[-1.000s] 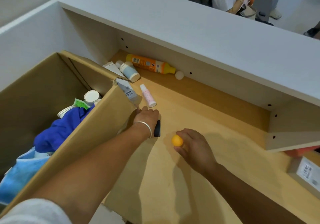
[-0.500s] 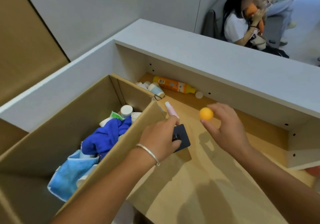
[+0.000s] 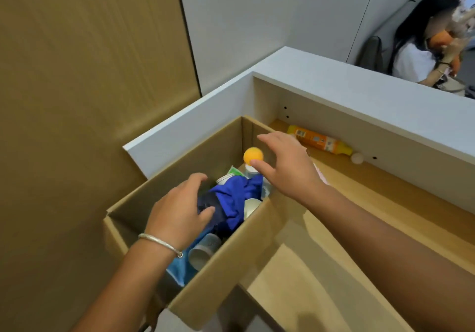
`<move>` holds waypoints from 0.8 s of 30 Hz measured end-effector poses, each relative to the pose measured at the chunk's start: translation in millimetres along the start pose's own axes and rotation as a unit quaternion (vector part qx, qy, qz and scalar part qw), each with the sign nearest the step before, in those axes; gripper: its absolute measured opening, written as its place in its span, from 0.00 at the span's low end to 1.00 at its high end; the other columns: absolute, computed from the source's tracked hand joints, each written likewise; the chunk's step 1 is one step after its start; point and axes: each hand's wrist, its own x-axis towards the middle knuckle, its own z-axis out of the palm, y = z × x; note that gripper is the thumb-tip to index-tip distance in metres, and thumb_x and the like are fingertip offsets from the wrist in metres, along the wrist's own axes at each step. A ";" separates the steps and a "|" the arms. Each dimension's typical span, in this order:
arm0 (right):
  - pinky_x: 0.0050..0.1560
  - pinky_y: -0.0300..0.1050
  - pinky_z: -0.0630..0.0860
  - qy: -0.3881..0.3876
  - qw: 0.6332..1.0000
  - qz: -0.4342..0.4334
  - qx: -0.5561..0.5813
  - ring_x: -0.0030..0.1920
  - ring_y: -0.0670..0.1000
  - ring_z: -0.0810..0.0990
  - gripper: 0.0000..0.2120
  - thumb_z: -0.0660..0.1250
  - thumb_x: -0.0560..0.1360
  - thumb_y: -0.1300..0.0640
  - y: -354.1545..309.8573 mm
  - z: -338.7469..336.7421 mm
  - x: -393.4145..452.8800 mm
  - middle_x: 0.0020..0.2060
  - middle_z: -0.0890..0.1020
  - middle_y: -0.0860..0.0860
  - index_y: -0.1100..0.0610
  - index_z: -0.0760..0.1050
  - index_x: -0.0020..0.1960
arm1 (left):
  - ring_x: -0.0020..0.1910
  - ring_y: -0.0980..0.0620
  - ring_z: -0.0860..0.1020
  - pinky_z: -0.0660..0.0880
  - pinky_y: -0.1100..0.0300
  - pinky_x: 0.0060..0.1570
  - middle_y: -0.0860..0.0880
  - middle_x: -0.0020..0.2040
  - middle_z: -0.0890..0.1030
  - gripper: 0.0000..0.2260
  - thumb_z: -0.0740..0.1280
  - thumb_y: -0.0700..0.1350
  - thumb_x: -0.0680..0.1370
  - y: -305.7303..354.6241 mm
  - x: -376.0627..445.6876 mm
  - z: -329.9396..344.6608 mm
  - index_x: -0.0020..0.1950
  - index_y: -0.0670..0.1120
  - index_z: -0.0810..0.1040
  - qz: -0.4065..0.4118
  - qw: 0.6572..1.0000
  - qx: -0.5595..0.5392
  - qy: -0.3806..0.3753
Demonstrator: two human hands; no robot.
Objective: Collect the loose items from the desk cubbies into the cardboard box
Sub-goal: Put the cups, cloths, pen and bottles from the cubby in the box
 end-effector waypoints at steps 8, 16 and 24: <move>0.68 0.52 0.67 0.019 0.996 0.067 -0.049 0.68 0.49 0.68 0.29 0.66 0.74 0.41 45.2 -4.4 -30.9 0.68 0.72 0.46 0.46 0.66 0.72 | 0.77 0.52 0.50 0.53 0.55 0.72 0.51 0.78 0.53 0.35 0.64 0.62 0.74 42.0 4.4 26.2 0.77 0.57 0.52 0.088 0.996 -0.026 0.001; 0.67 0.56 0.68 0.001 0.969 0.215 -0.119 0.71 0.54 0.66 0.31 0.65 0.75 0.41 170.0 -51.9 -75.2 0.72 0.68 0.51 0.48 0.62 0.75 | 0.76 0.52 0.40 0.42 0.56 0.70 0.49 0.79 0.46 0.38 0.59 0.67 0.73 168.8 20.7 92.0 0.77 0.59 0.43 0.255 0.966 -0.044 -0.010; 0.63 0.56 0.70 -0.073 0.951 0.254 -0.161 0.68 0.59 0.70 0.34 0.67 0.73 0.39 269.5 -47.8 -82.6 0.70 0.70 0.55 0.46 0.57 0.75 | 0.77 0.47 0.41 0.47 0.52 0.73 0.47 0.79 0.42 0.37 0.61 0.62 0.76 229.3 67.3 209.6 0.77 0.57 0.42 0.154 0.975 -0.031 -0.156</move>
